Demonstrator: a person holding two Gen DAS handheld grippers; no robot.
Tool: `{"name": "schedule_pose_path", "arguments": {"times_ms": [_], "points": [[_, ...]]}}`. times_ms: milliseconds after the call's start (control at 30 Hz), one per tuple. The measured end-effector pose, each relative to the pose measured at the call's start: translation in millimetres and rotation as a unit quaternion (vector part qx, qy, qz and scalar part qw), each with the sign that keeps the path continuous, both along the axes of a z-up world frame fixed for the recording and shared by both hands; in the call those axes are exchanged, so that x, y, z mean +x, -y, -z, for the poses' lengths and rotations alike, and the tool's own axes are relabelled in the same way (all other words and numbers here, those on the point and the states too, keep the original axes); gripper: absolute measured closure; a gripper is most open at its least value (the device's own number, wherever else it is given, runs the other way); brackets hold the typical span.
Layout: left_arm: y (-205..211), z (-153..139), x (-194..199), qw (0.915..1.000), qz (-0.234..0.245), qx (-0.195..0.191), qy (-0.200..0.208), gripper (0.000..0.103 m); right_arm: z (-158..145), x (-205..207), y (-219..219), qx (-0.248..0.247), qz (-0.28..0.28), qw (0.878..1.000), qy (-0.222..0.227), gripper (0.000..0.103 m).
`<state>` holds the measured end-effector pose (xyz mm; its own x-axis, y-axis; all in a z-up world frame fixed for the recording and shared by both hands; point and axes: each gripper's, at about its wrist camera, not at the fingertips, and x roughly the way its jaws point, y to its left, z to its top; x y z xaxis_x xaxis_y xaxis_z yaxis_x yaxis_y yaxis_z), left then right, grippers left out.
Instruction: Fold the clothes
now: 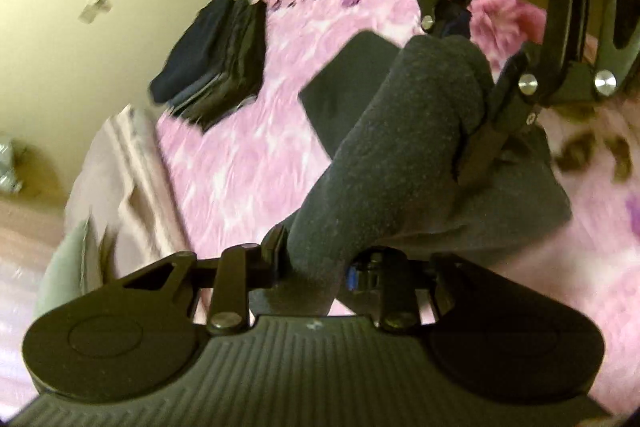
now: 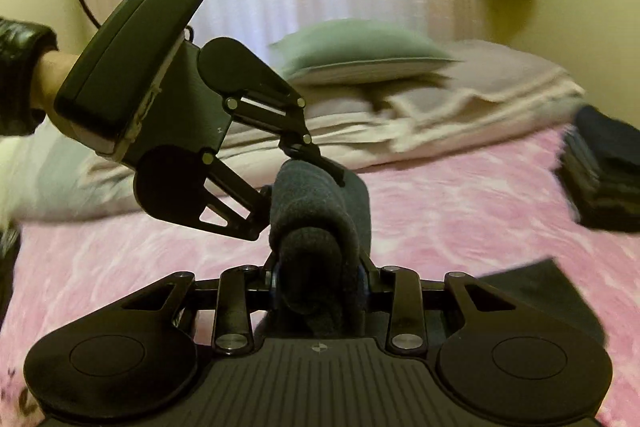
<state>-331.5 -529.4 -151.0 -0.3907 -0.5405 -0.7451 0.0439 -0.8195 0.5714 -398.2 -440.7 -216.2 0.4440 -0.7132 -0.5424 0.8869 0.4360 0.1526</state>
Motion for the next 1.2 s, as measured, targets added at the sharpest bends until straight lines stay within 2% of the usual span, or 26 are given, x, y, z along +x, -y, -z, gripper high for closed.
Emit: {"name": "schedule_pose_path", "arguments": {"times_ms": [100, 233, 400, 433, 500, 633, 700, 767, 867, 967, 1000, 1033, 1133, 1200], "points": [[28.2, 4.9, -52.4, 0.9996, 0.021, 0.015, 0.010, 0.078, -0.9, -48.2, 14.8, 0.017, 0.047, 0.998, 0.025, 0.069], [65.3, 34.0, -113.9, 0.9978, 0.032, 0.049, 0.030, 0.078, 13.9, -118.3, 36.6, 0.055, 0.107, 0.989, 0.088, 0.069], [111.8, 87.6, -175.3, 0.9927, 0.026, 0.102, 0.059, 0.072, 60.5, -202.8, 68.8, 0.129, 0.169, 0.958, 0.191, 0.069], [118.7, 97.2, -183.6, 0.9914, 0.020, 0.113, 0.063, 0.068, 72.1, -216.5, 70.8, 0.145, 0.180, 0.951, 0.206, 0.069], [128.6, 112.3, -193.6, 0.9891, 0.007, 0.131, 0.067, 0.067, 94.3, -240.7, 73.5, 0.175, 0.206, 0.933, 0.237, 0.068], [144.6, 104.5, -192.8, 0.9873, -0.040, 0.154, 0.003, 0.057, 119.5, -272.1, 63.4, 0.202, 0.270, 0.898, 0.282, 0.060], [156.1, 95.9, -180.5, 0.9808, -0.086, 0.171, -0.039, 0.056, 122.9, -278.5, 51.7, 0.207, 0.294, 0.886, 0.293, 0.056], [167.0, 88.1, -166.3, 0.9705, -0.133, 0.186, -0.077, 0.055, 122.8, -280.0, 44.0, 0.207, 0.314, 0.878, 0.297, 0.042], [181.1, 85.1, -147.4, 0.9497, -0.188, 0.226, -0.108, 0.055, 117.8, -277.9, 37.7, 0.196, 0.337, 0.867, 0.310, 0.042], [189.0, 96.7, -144.9, 0.9363, -0.211, 0.257, -0.113, 0.061, 117.6, -275.6, 44.3, 0.193, 0.355, 0.859, 0.315, 0.042], [190.7, 101.1, -146.9, 0.9328, -0.215, 0.264, -0.117, 0.062, 118.4, -275.0, 48.3, 0.194, 0.361, 0.856, 0.315, 0.051], [192.9, 105.1, -147.9, 0.9290, -0.221, 0.270, -0.122, 0.064, 120.5, -275.2, 55.2, 0.196, 0.360, 0.857, 0.313, 0.064], [203.4, 122.0, -157.5, 0.9202, -0.247, 0.273, -0.133, 0.064, 127.7, -277.1, 76.6, 0.205, 0.365, 0.859, 0.294, 0.068], [209.8, 133.8, -165.3, 0.9168, -0.257, 0.274, -0.134, 0.064, 137.5, -282.5, 87.3, 0.212, 0.372, 0.855, 0.294, 0.068]]}}
